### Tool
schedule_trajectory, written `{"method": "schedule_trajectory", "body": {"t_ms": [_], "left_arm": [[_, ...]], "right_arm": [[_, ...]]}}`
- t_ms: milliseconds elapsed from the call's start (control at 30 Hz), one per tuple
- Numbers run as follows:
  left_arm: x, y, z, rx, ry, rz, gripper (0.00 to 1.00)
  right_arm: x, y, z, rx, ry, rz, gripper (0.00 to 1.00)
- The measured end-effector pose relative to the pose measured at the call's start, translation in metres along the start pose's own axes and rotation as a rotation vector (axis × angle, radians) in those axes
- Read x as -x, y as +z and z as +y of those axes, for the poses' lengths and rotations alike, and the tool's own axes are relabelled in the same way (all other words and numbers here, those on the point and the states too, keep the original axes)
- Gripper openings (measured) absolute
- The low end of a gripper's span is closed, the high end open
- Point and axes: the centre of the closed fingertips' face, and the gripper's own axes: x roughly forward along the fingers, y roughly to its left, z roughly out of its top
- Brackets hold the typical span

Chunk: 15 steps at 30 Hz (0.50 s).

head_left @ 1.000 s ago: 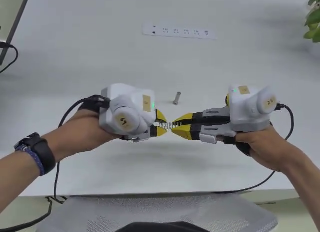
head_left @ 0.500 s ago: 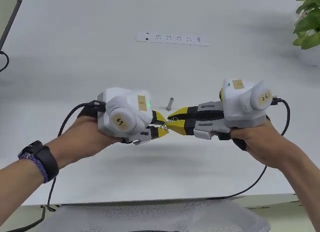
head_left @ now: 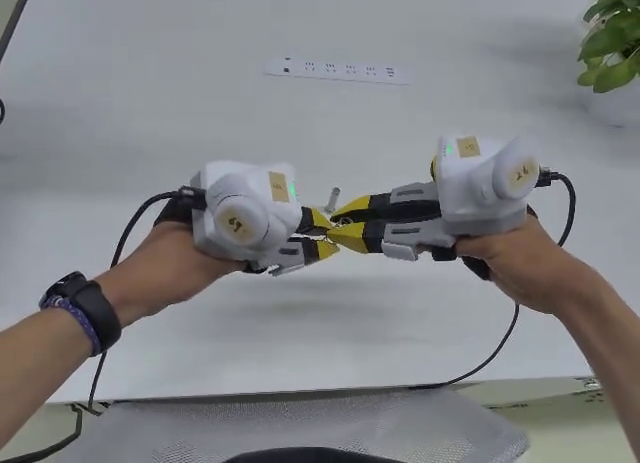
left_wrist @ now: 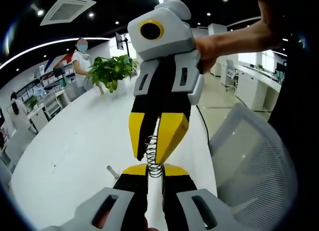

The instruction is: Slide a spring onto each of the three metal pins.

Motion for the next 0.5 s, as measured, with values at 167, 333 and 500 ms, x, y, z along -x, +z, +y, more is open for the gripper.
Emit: {"method": "schedule_trajectory", "body": {"t_ms": [167,333,500], "left_arm": [[-0.002,0.001,-0.002,-0.003,-0.007,-0.001,0.02],[-0.004,0.002,-0.005,-0.007,-0.015,-0.001,0.02],[-0.004,0.002,-0.006,-0.012,-0.021,0.001,0.02]], "right_arm": [[0.006,0.000,0.000,0.003,0.007,0.028,0.18],[0.013,-0.003,0.002,0.047,0.016,0.080,0.23],[0.017,-0.006,0.004,0.061,0.022,0.103,0.24]]}}
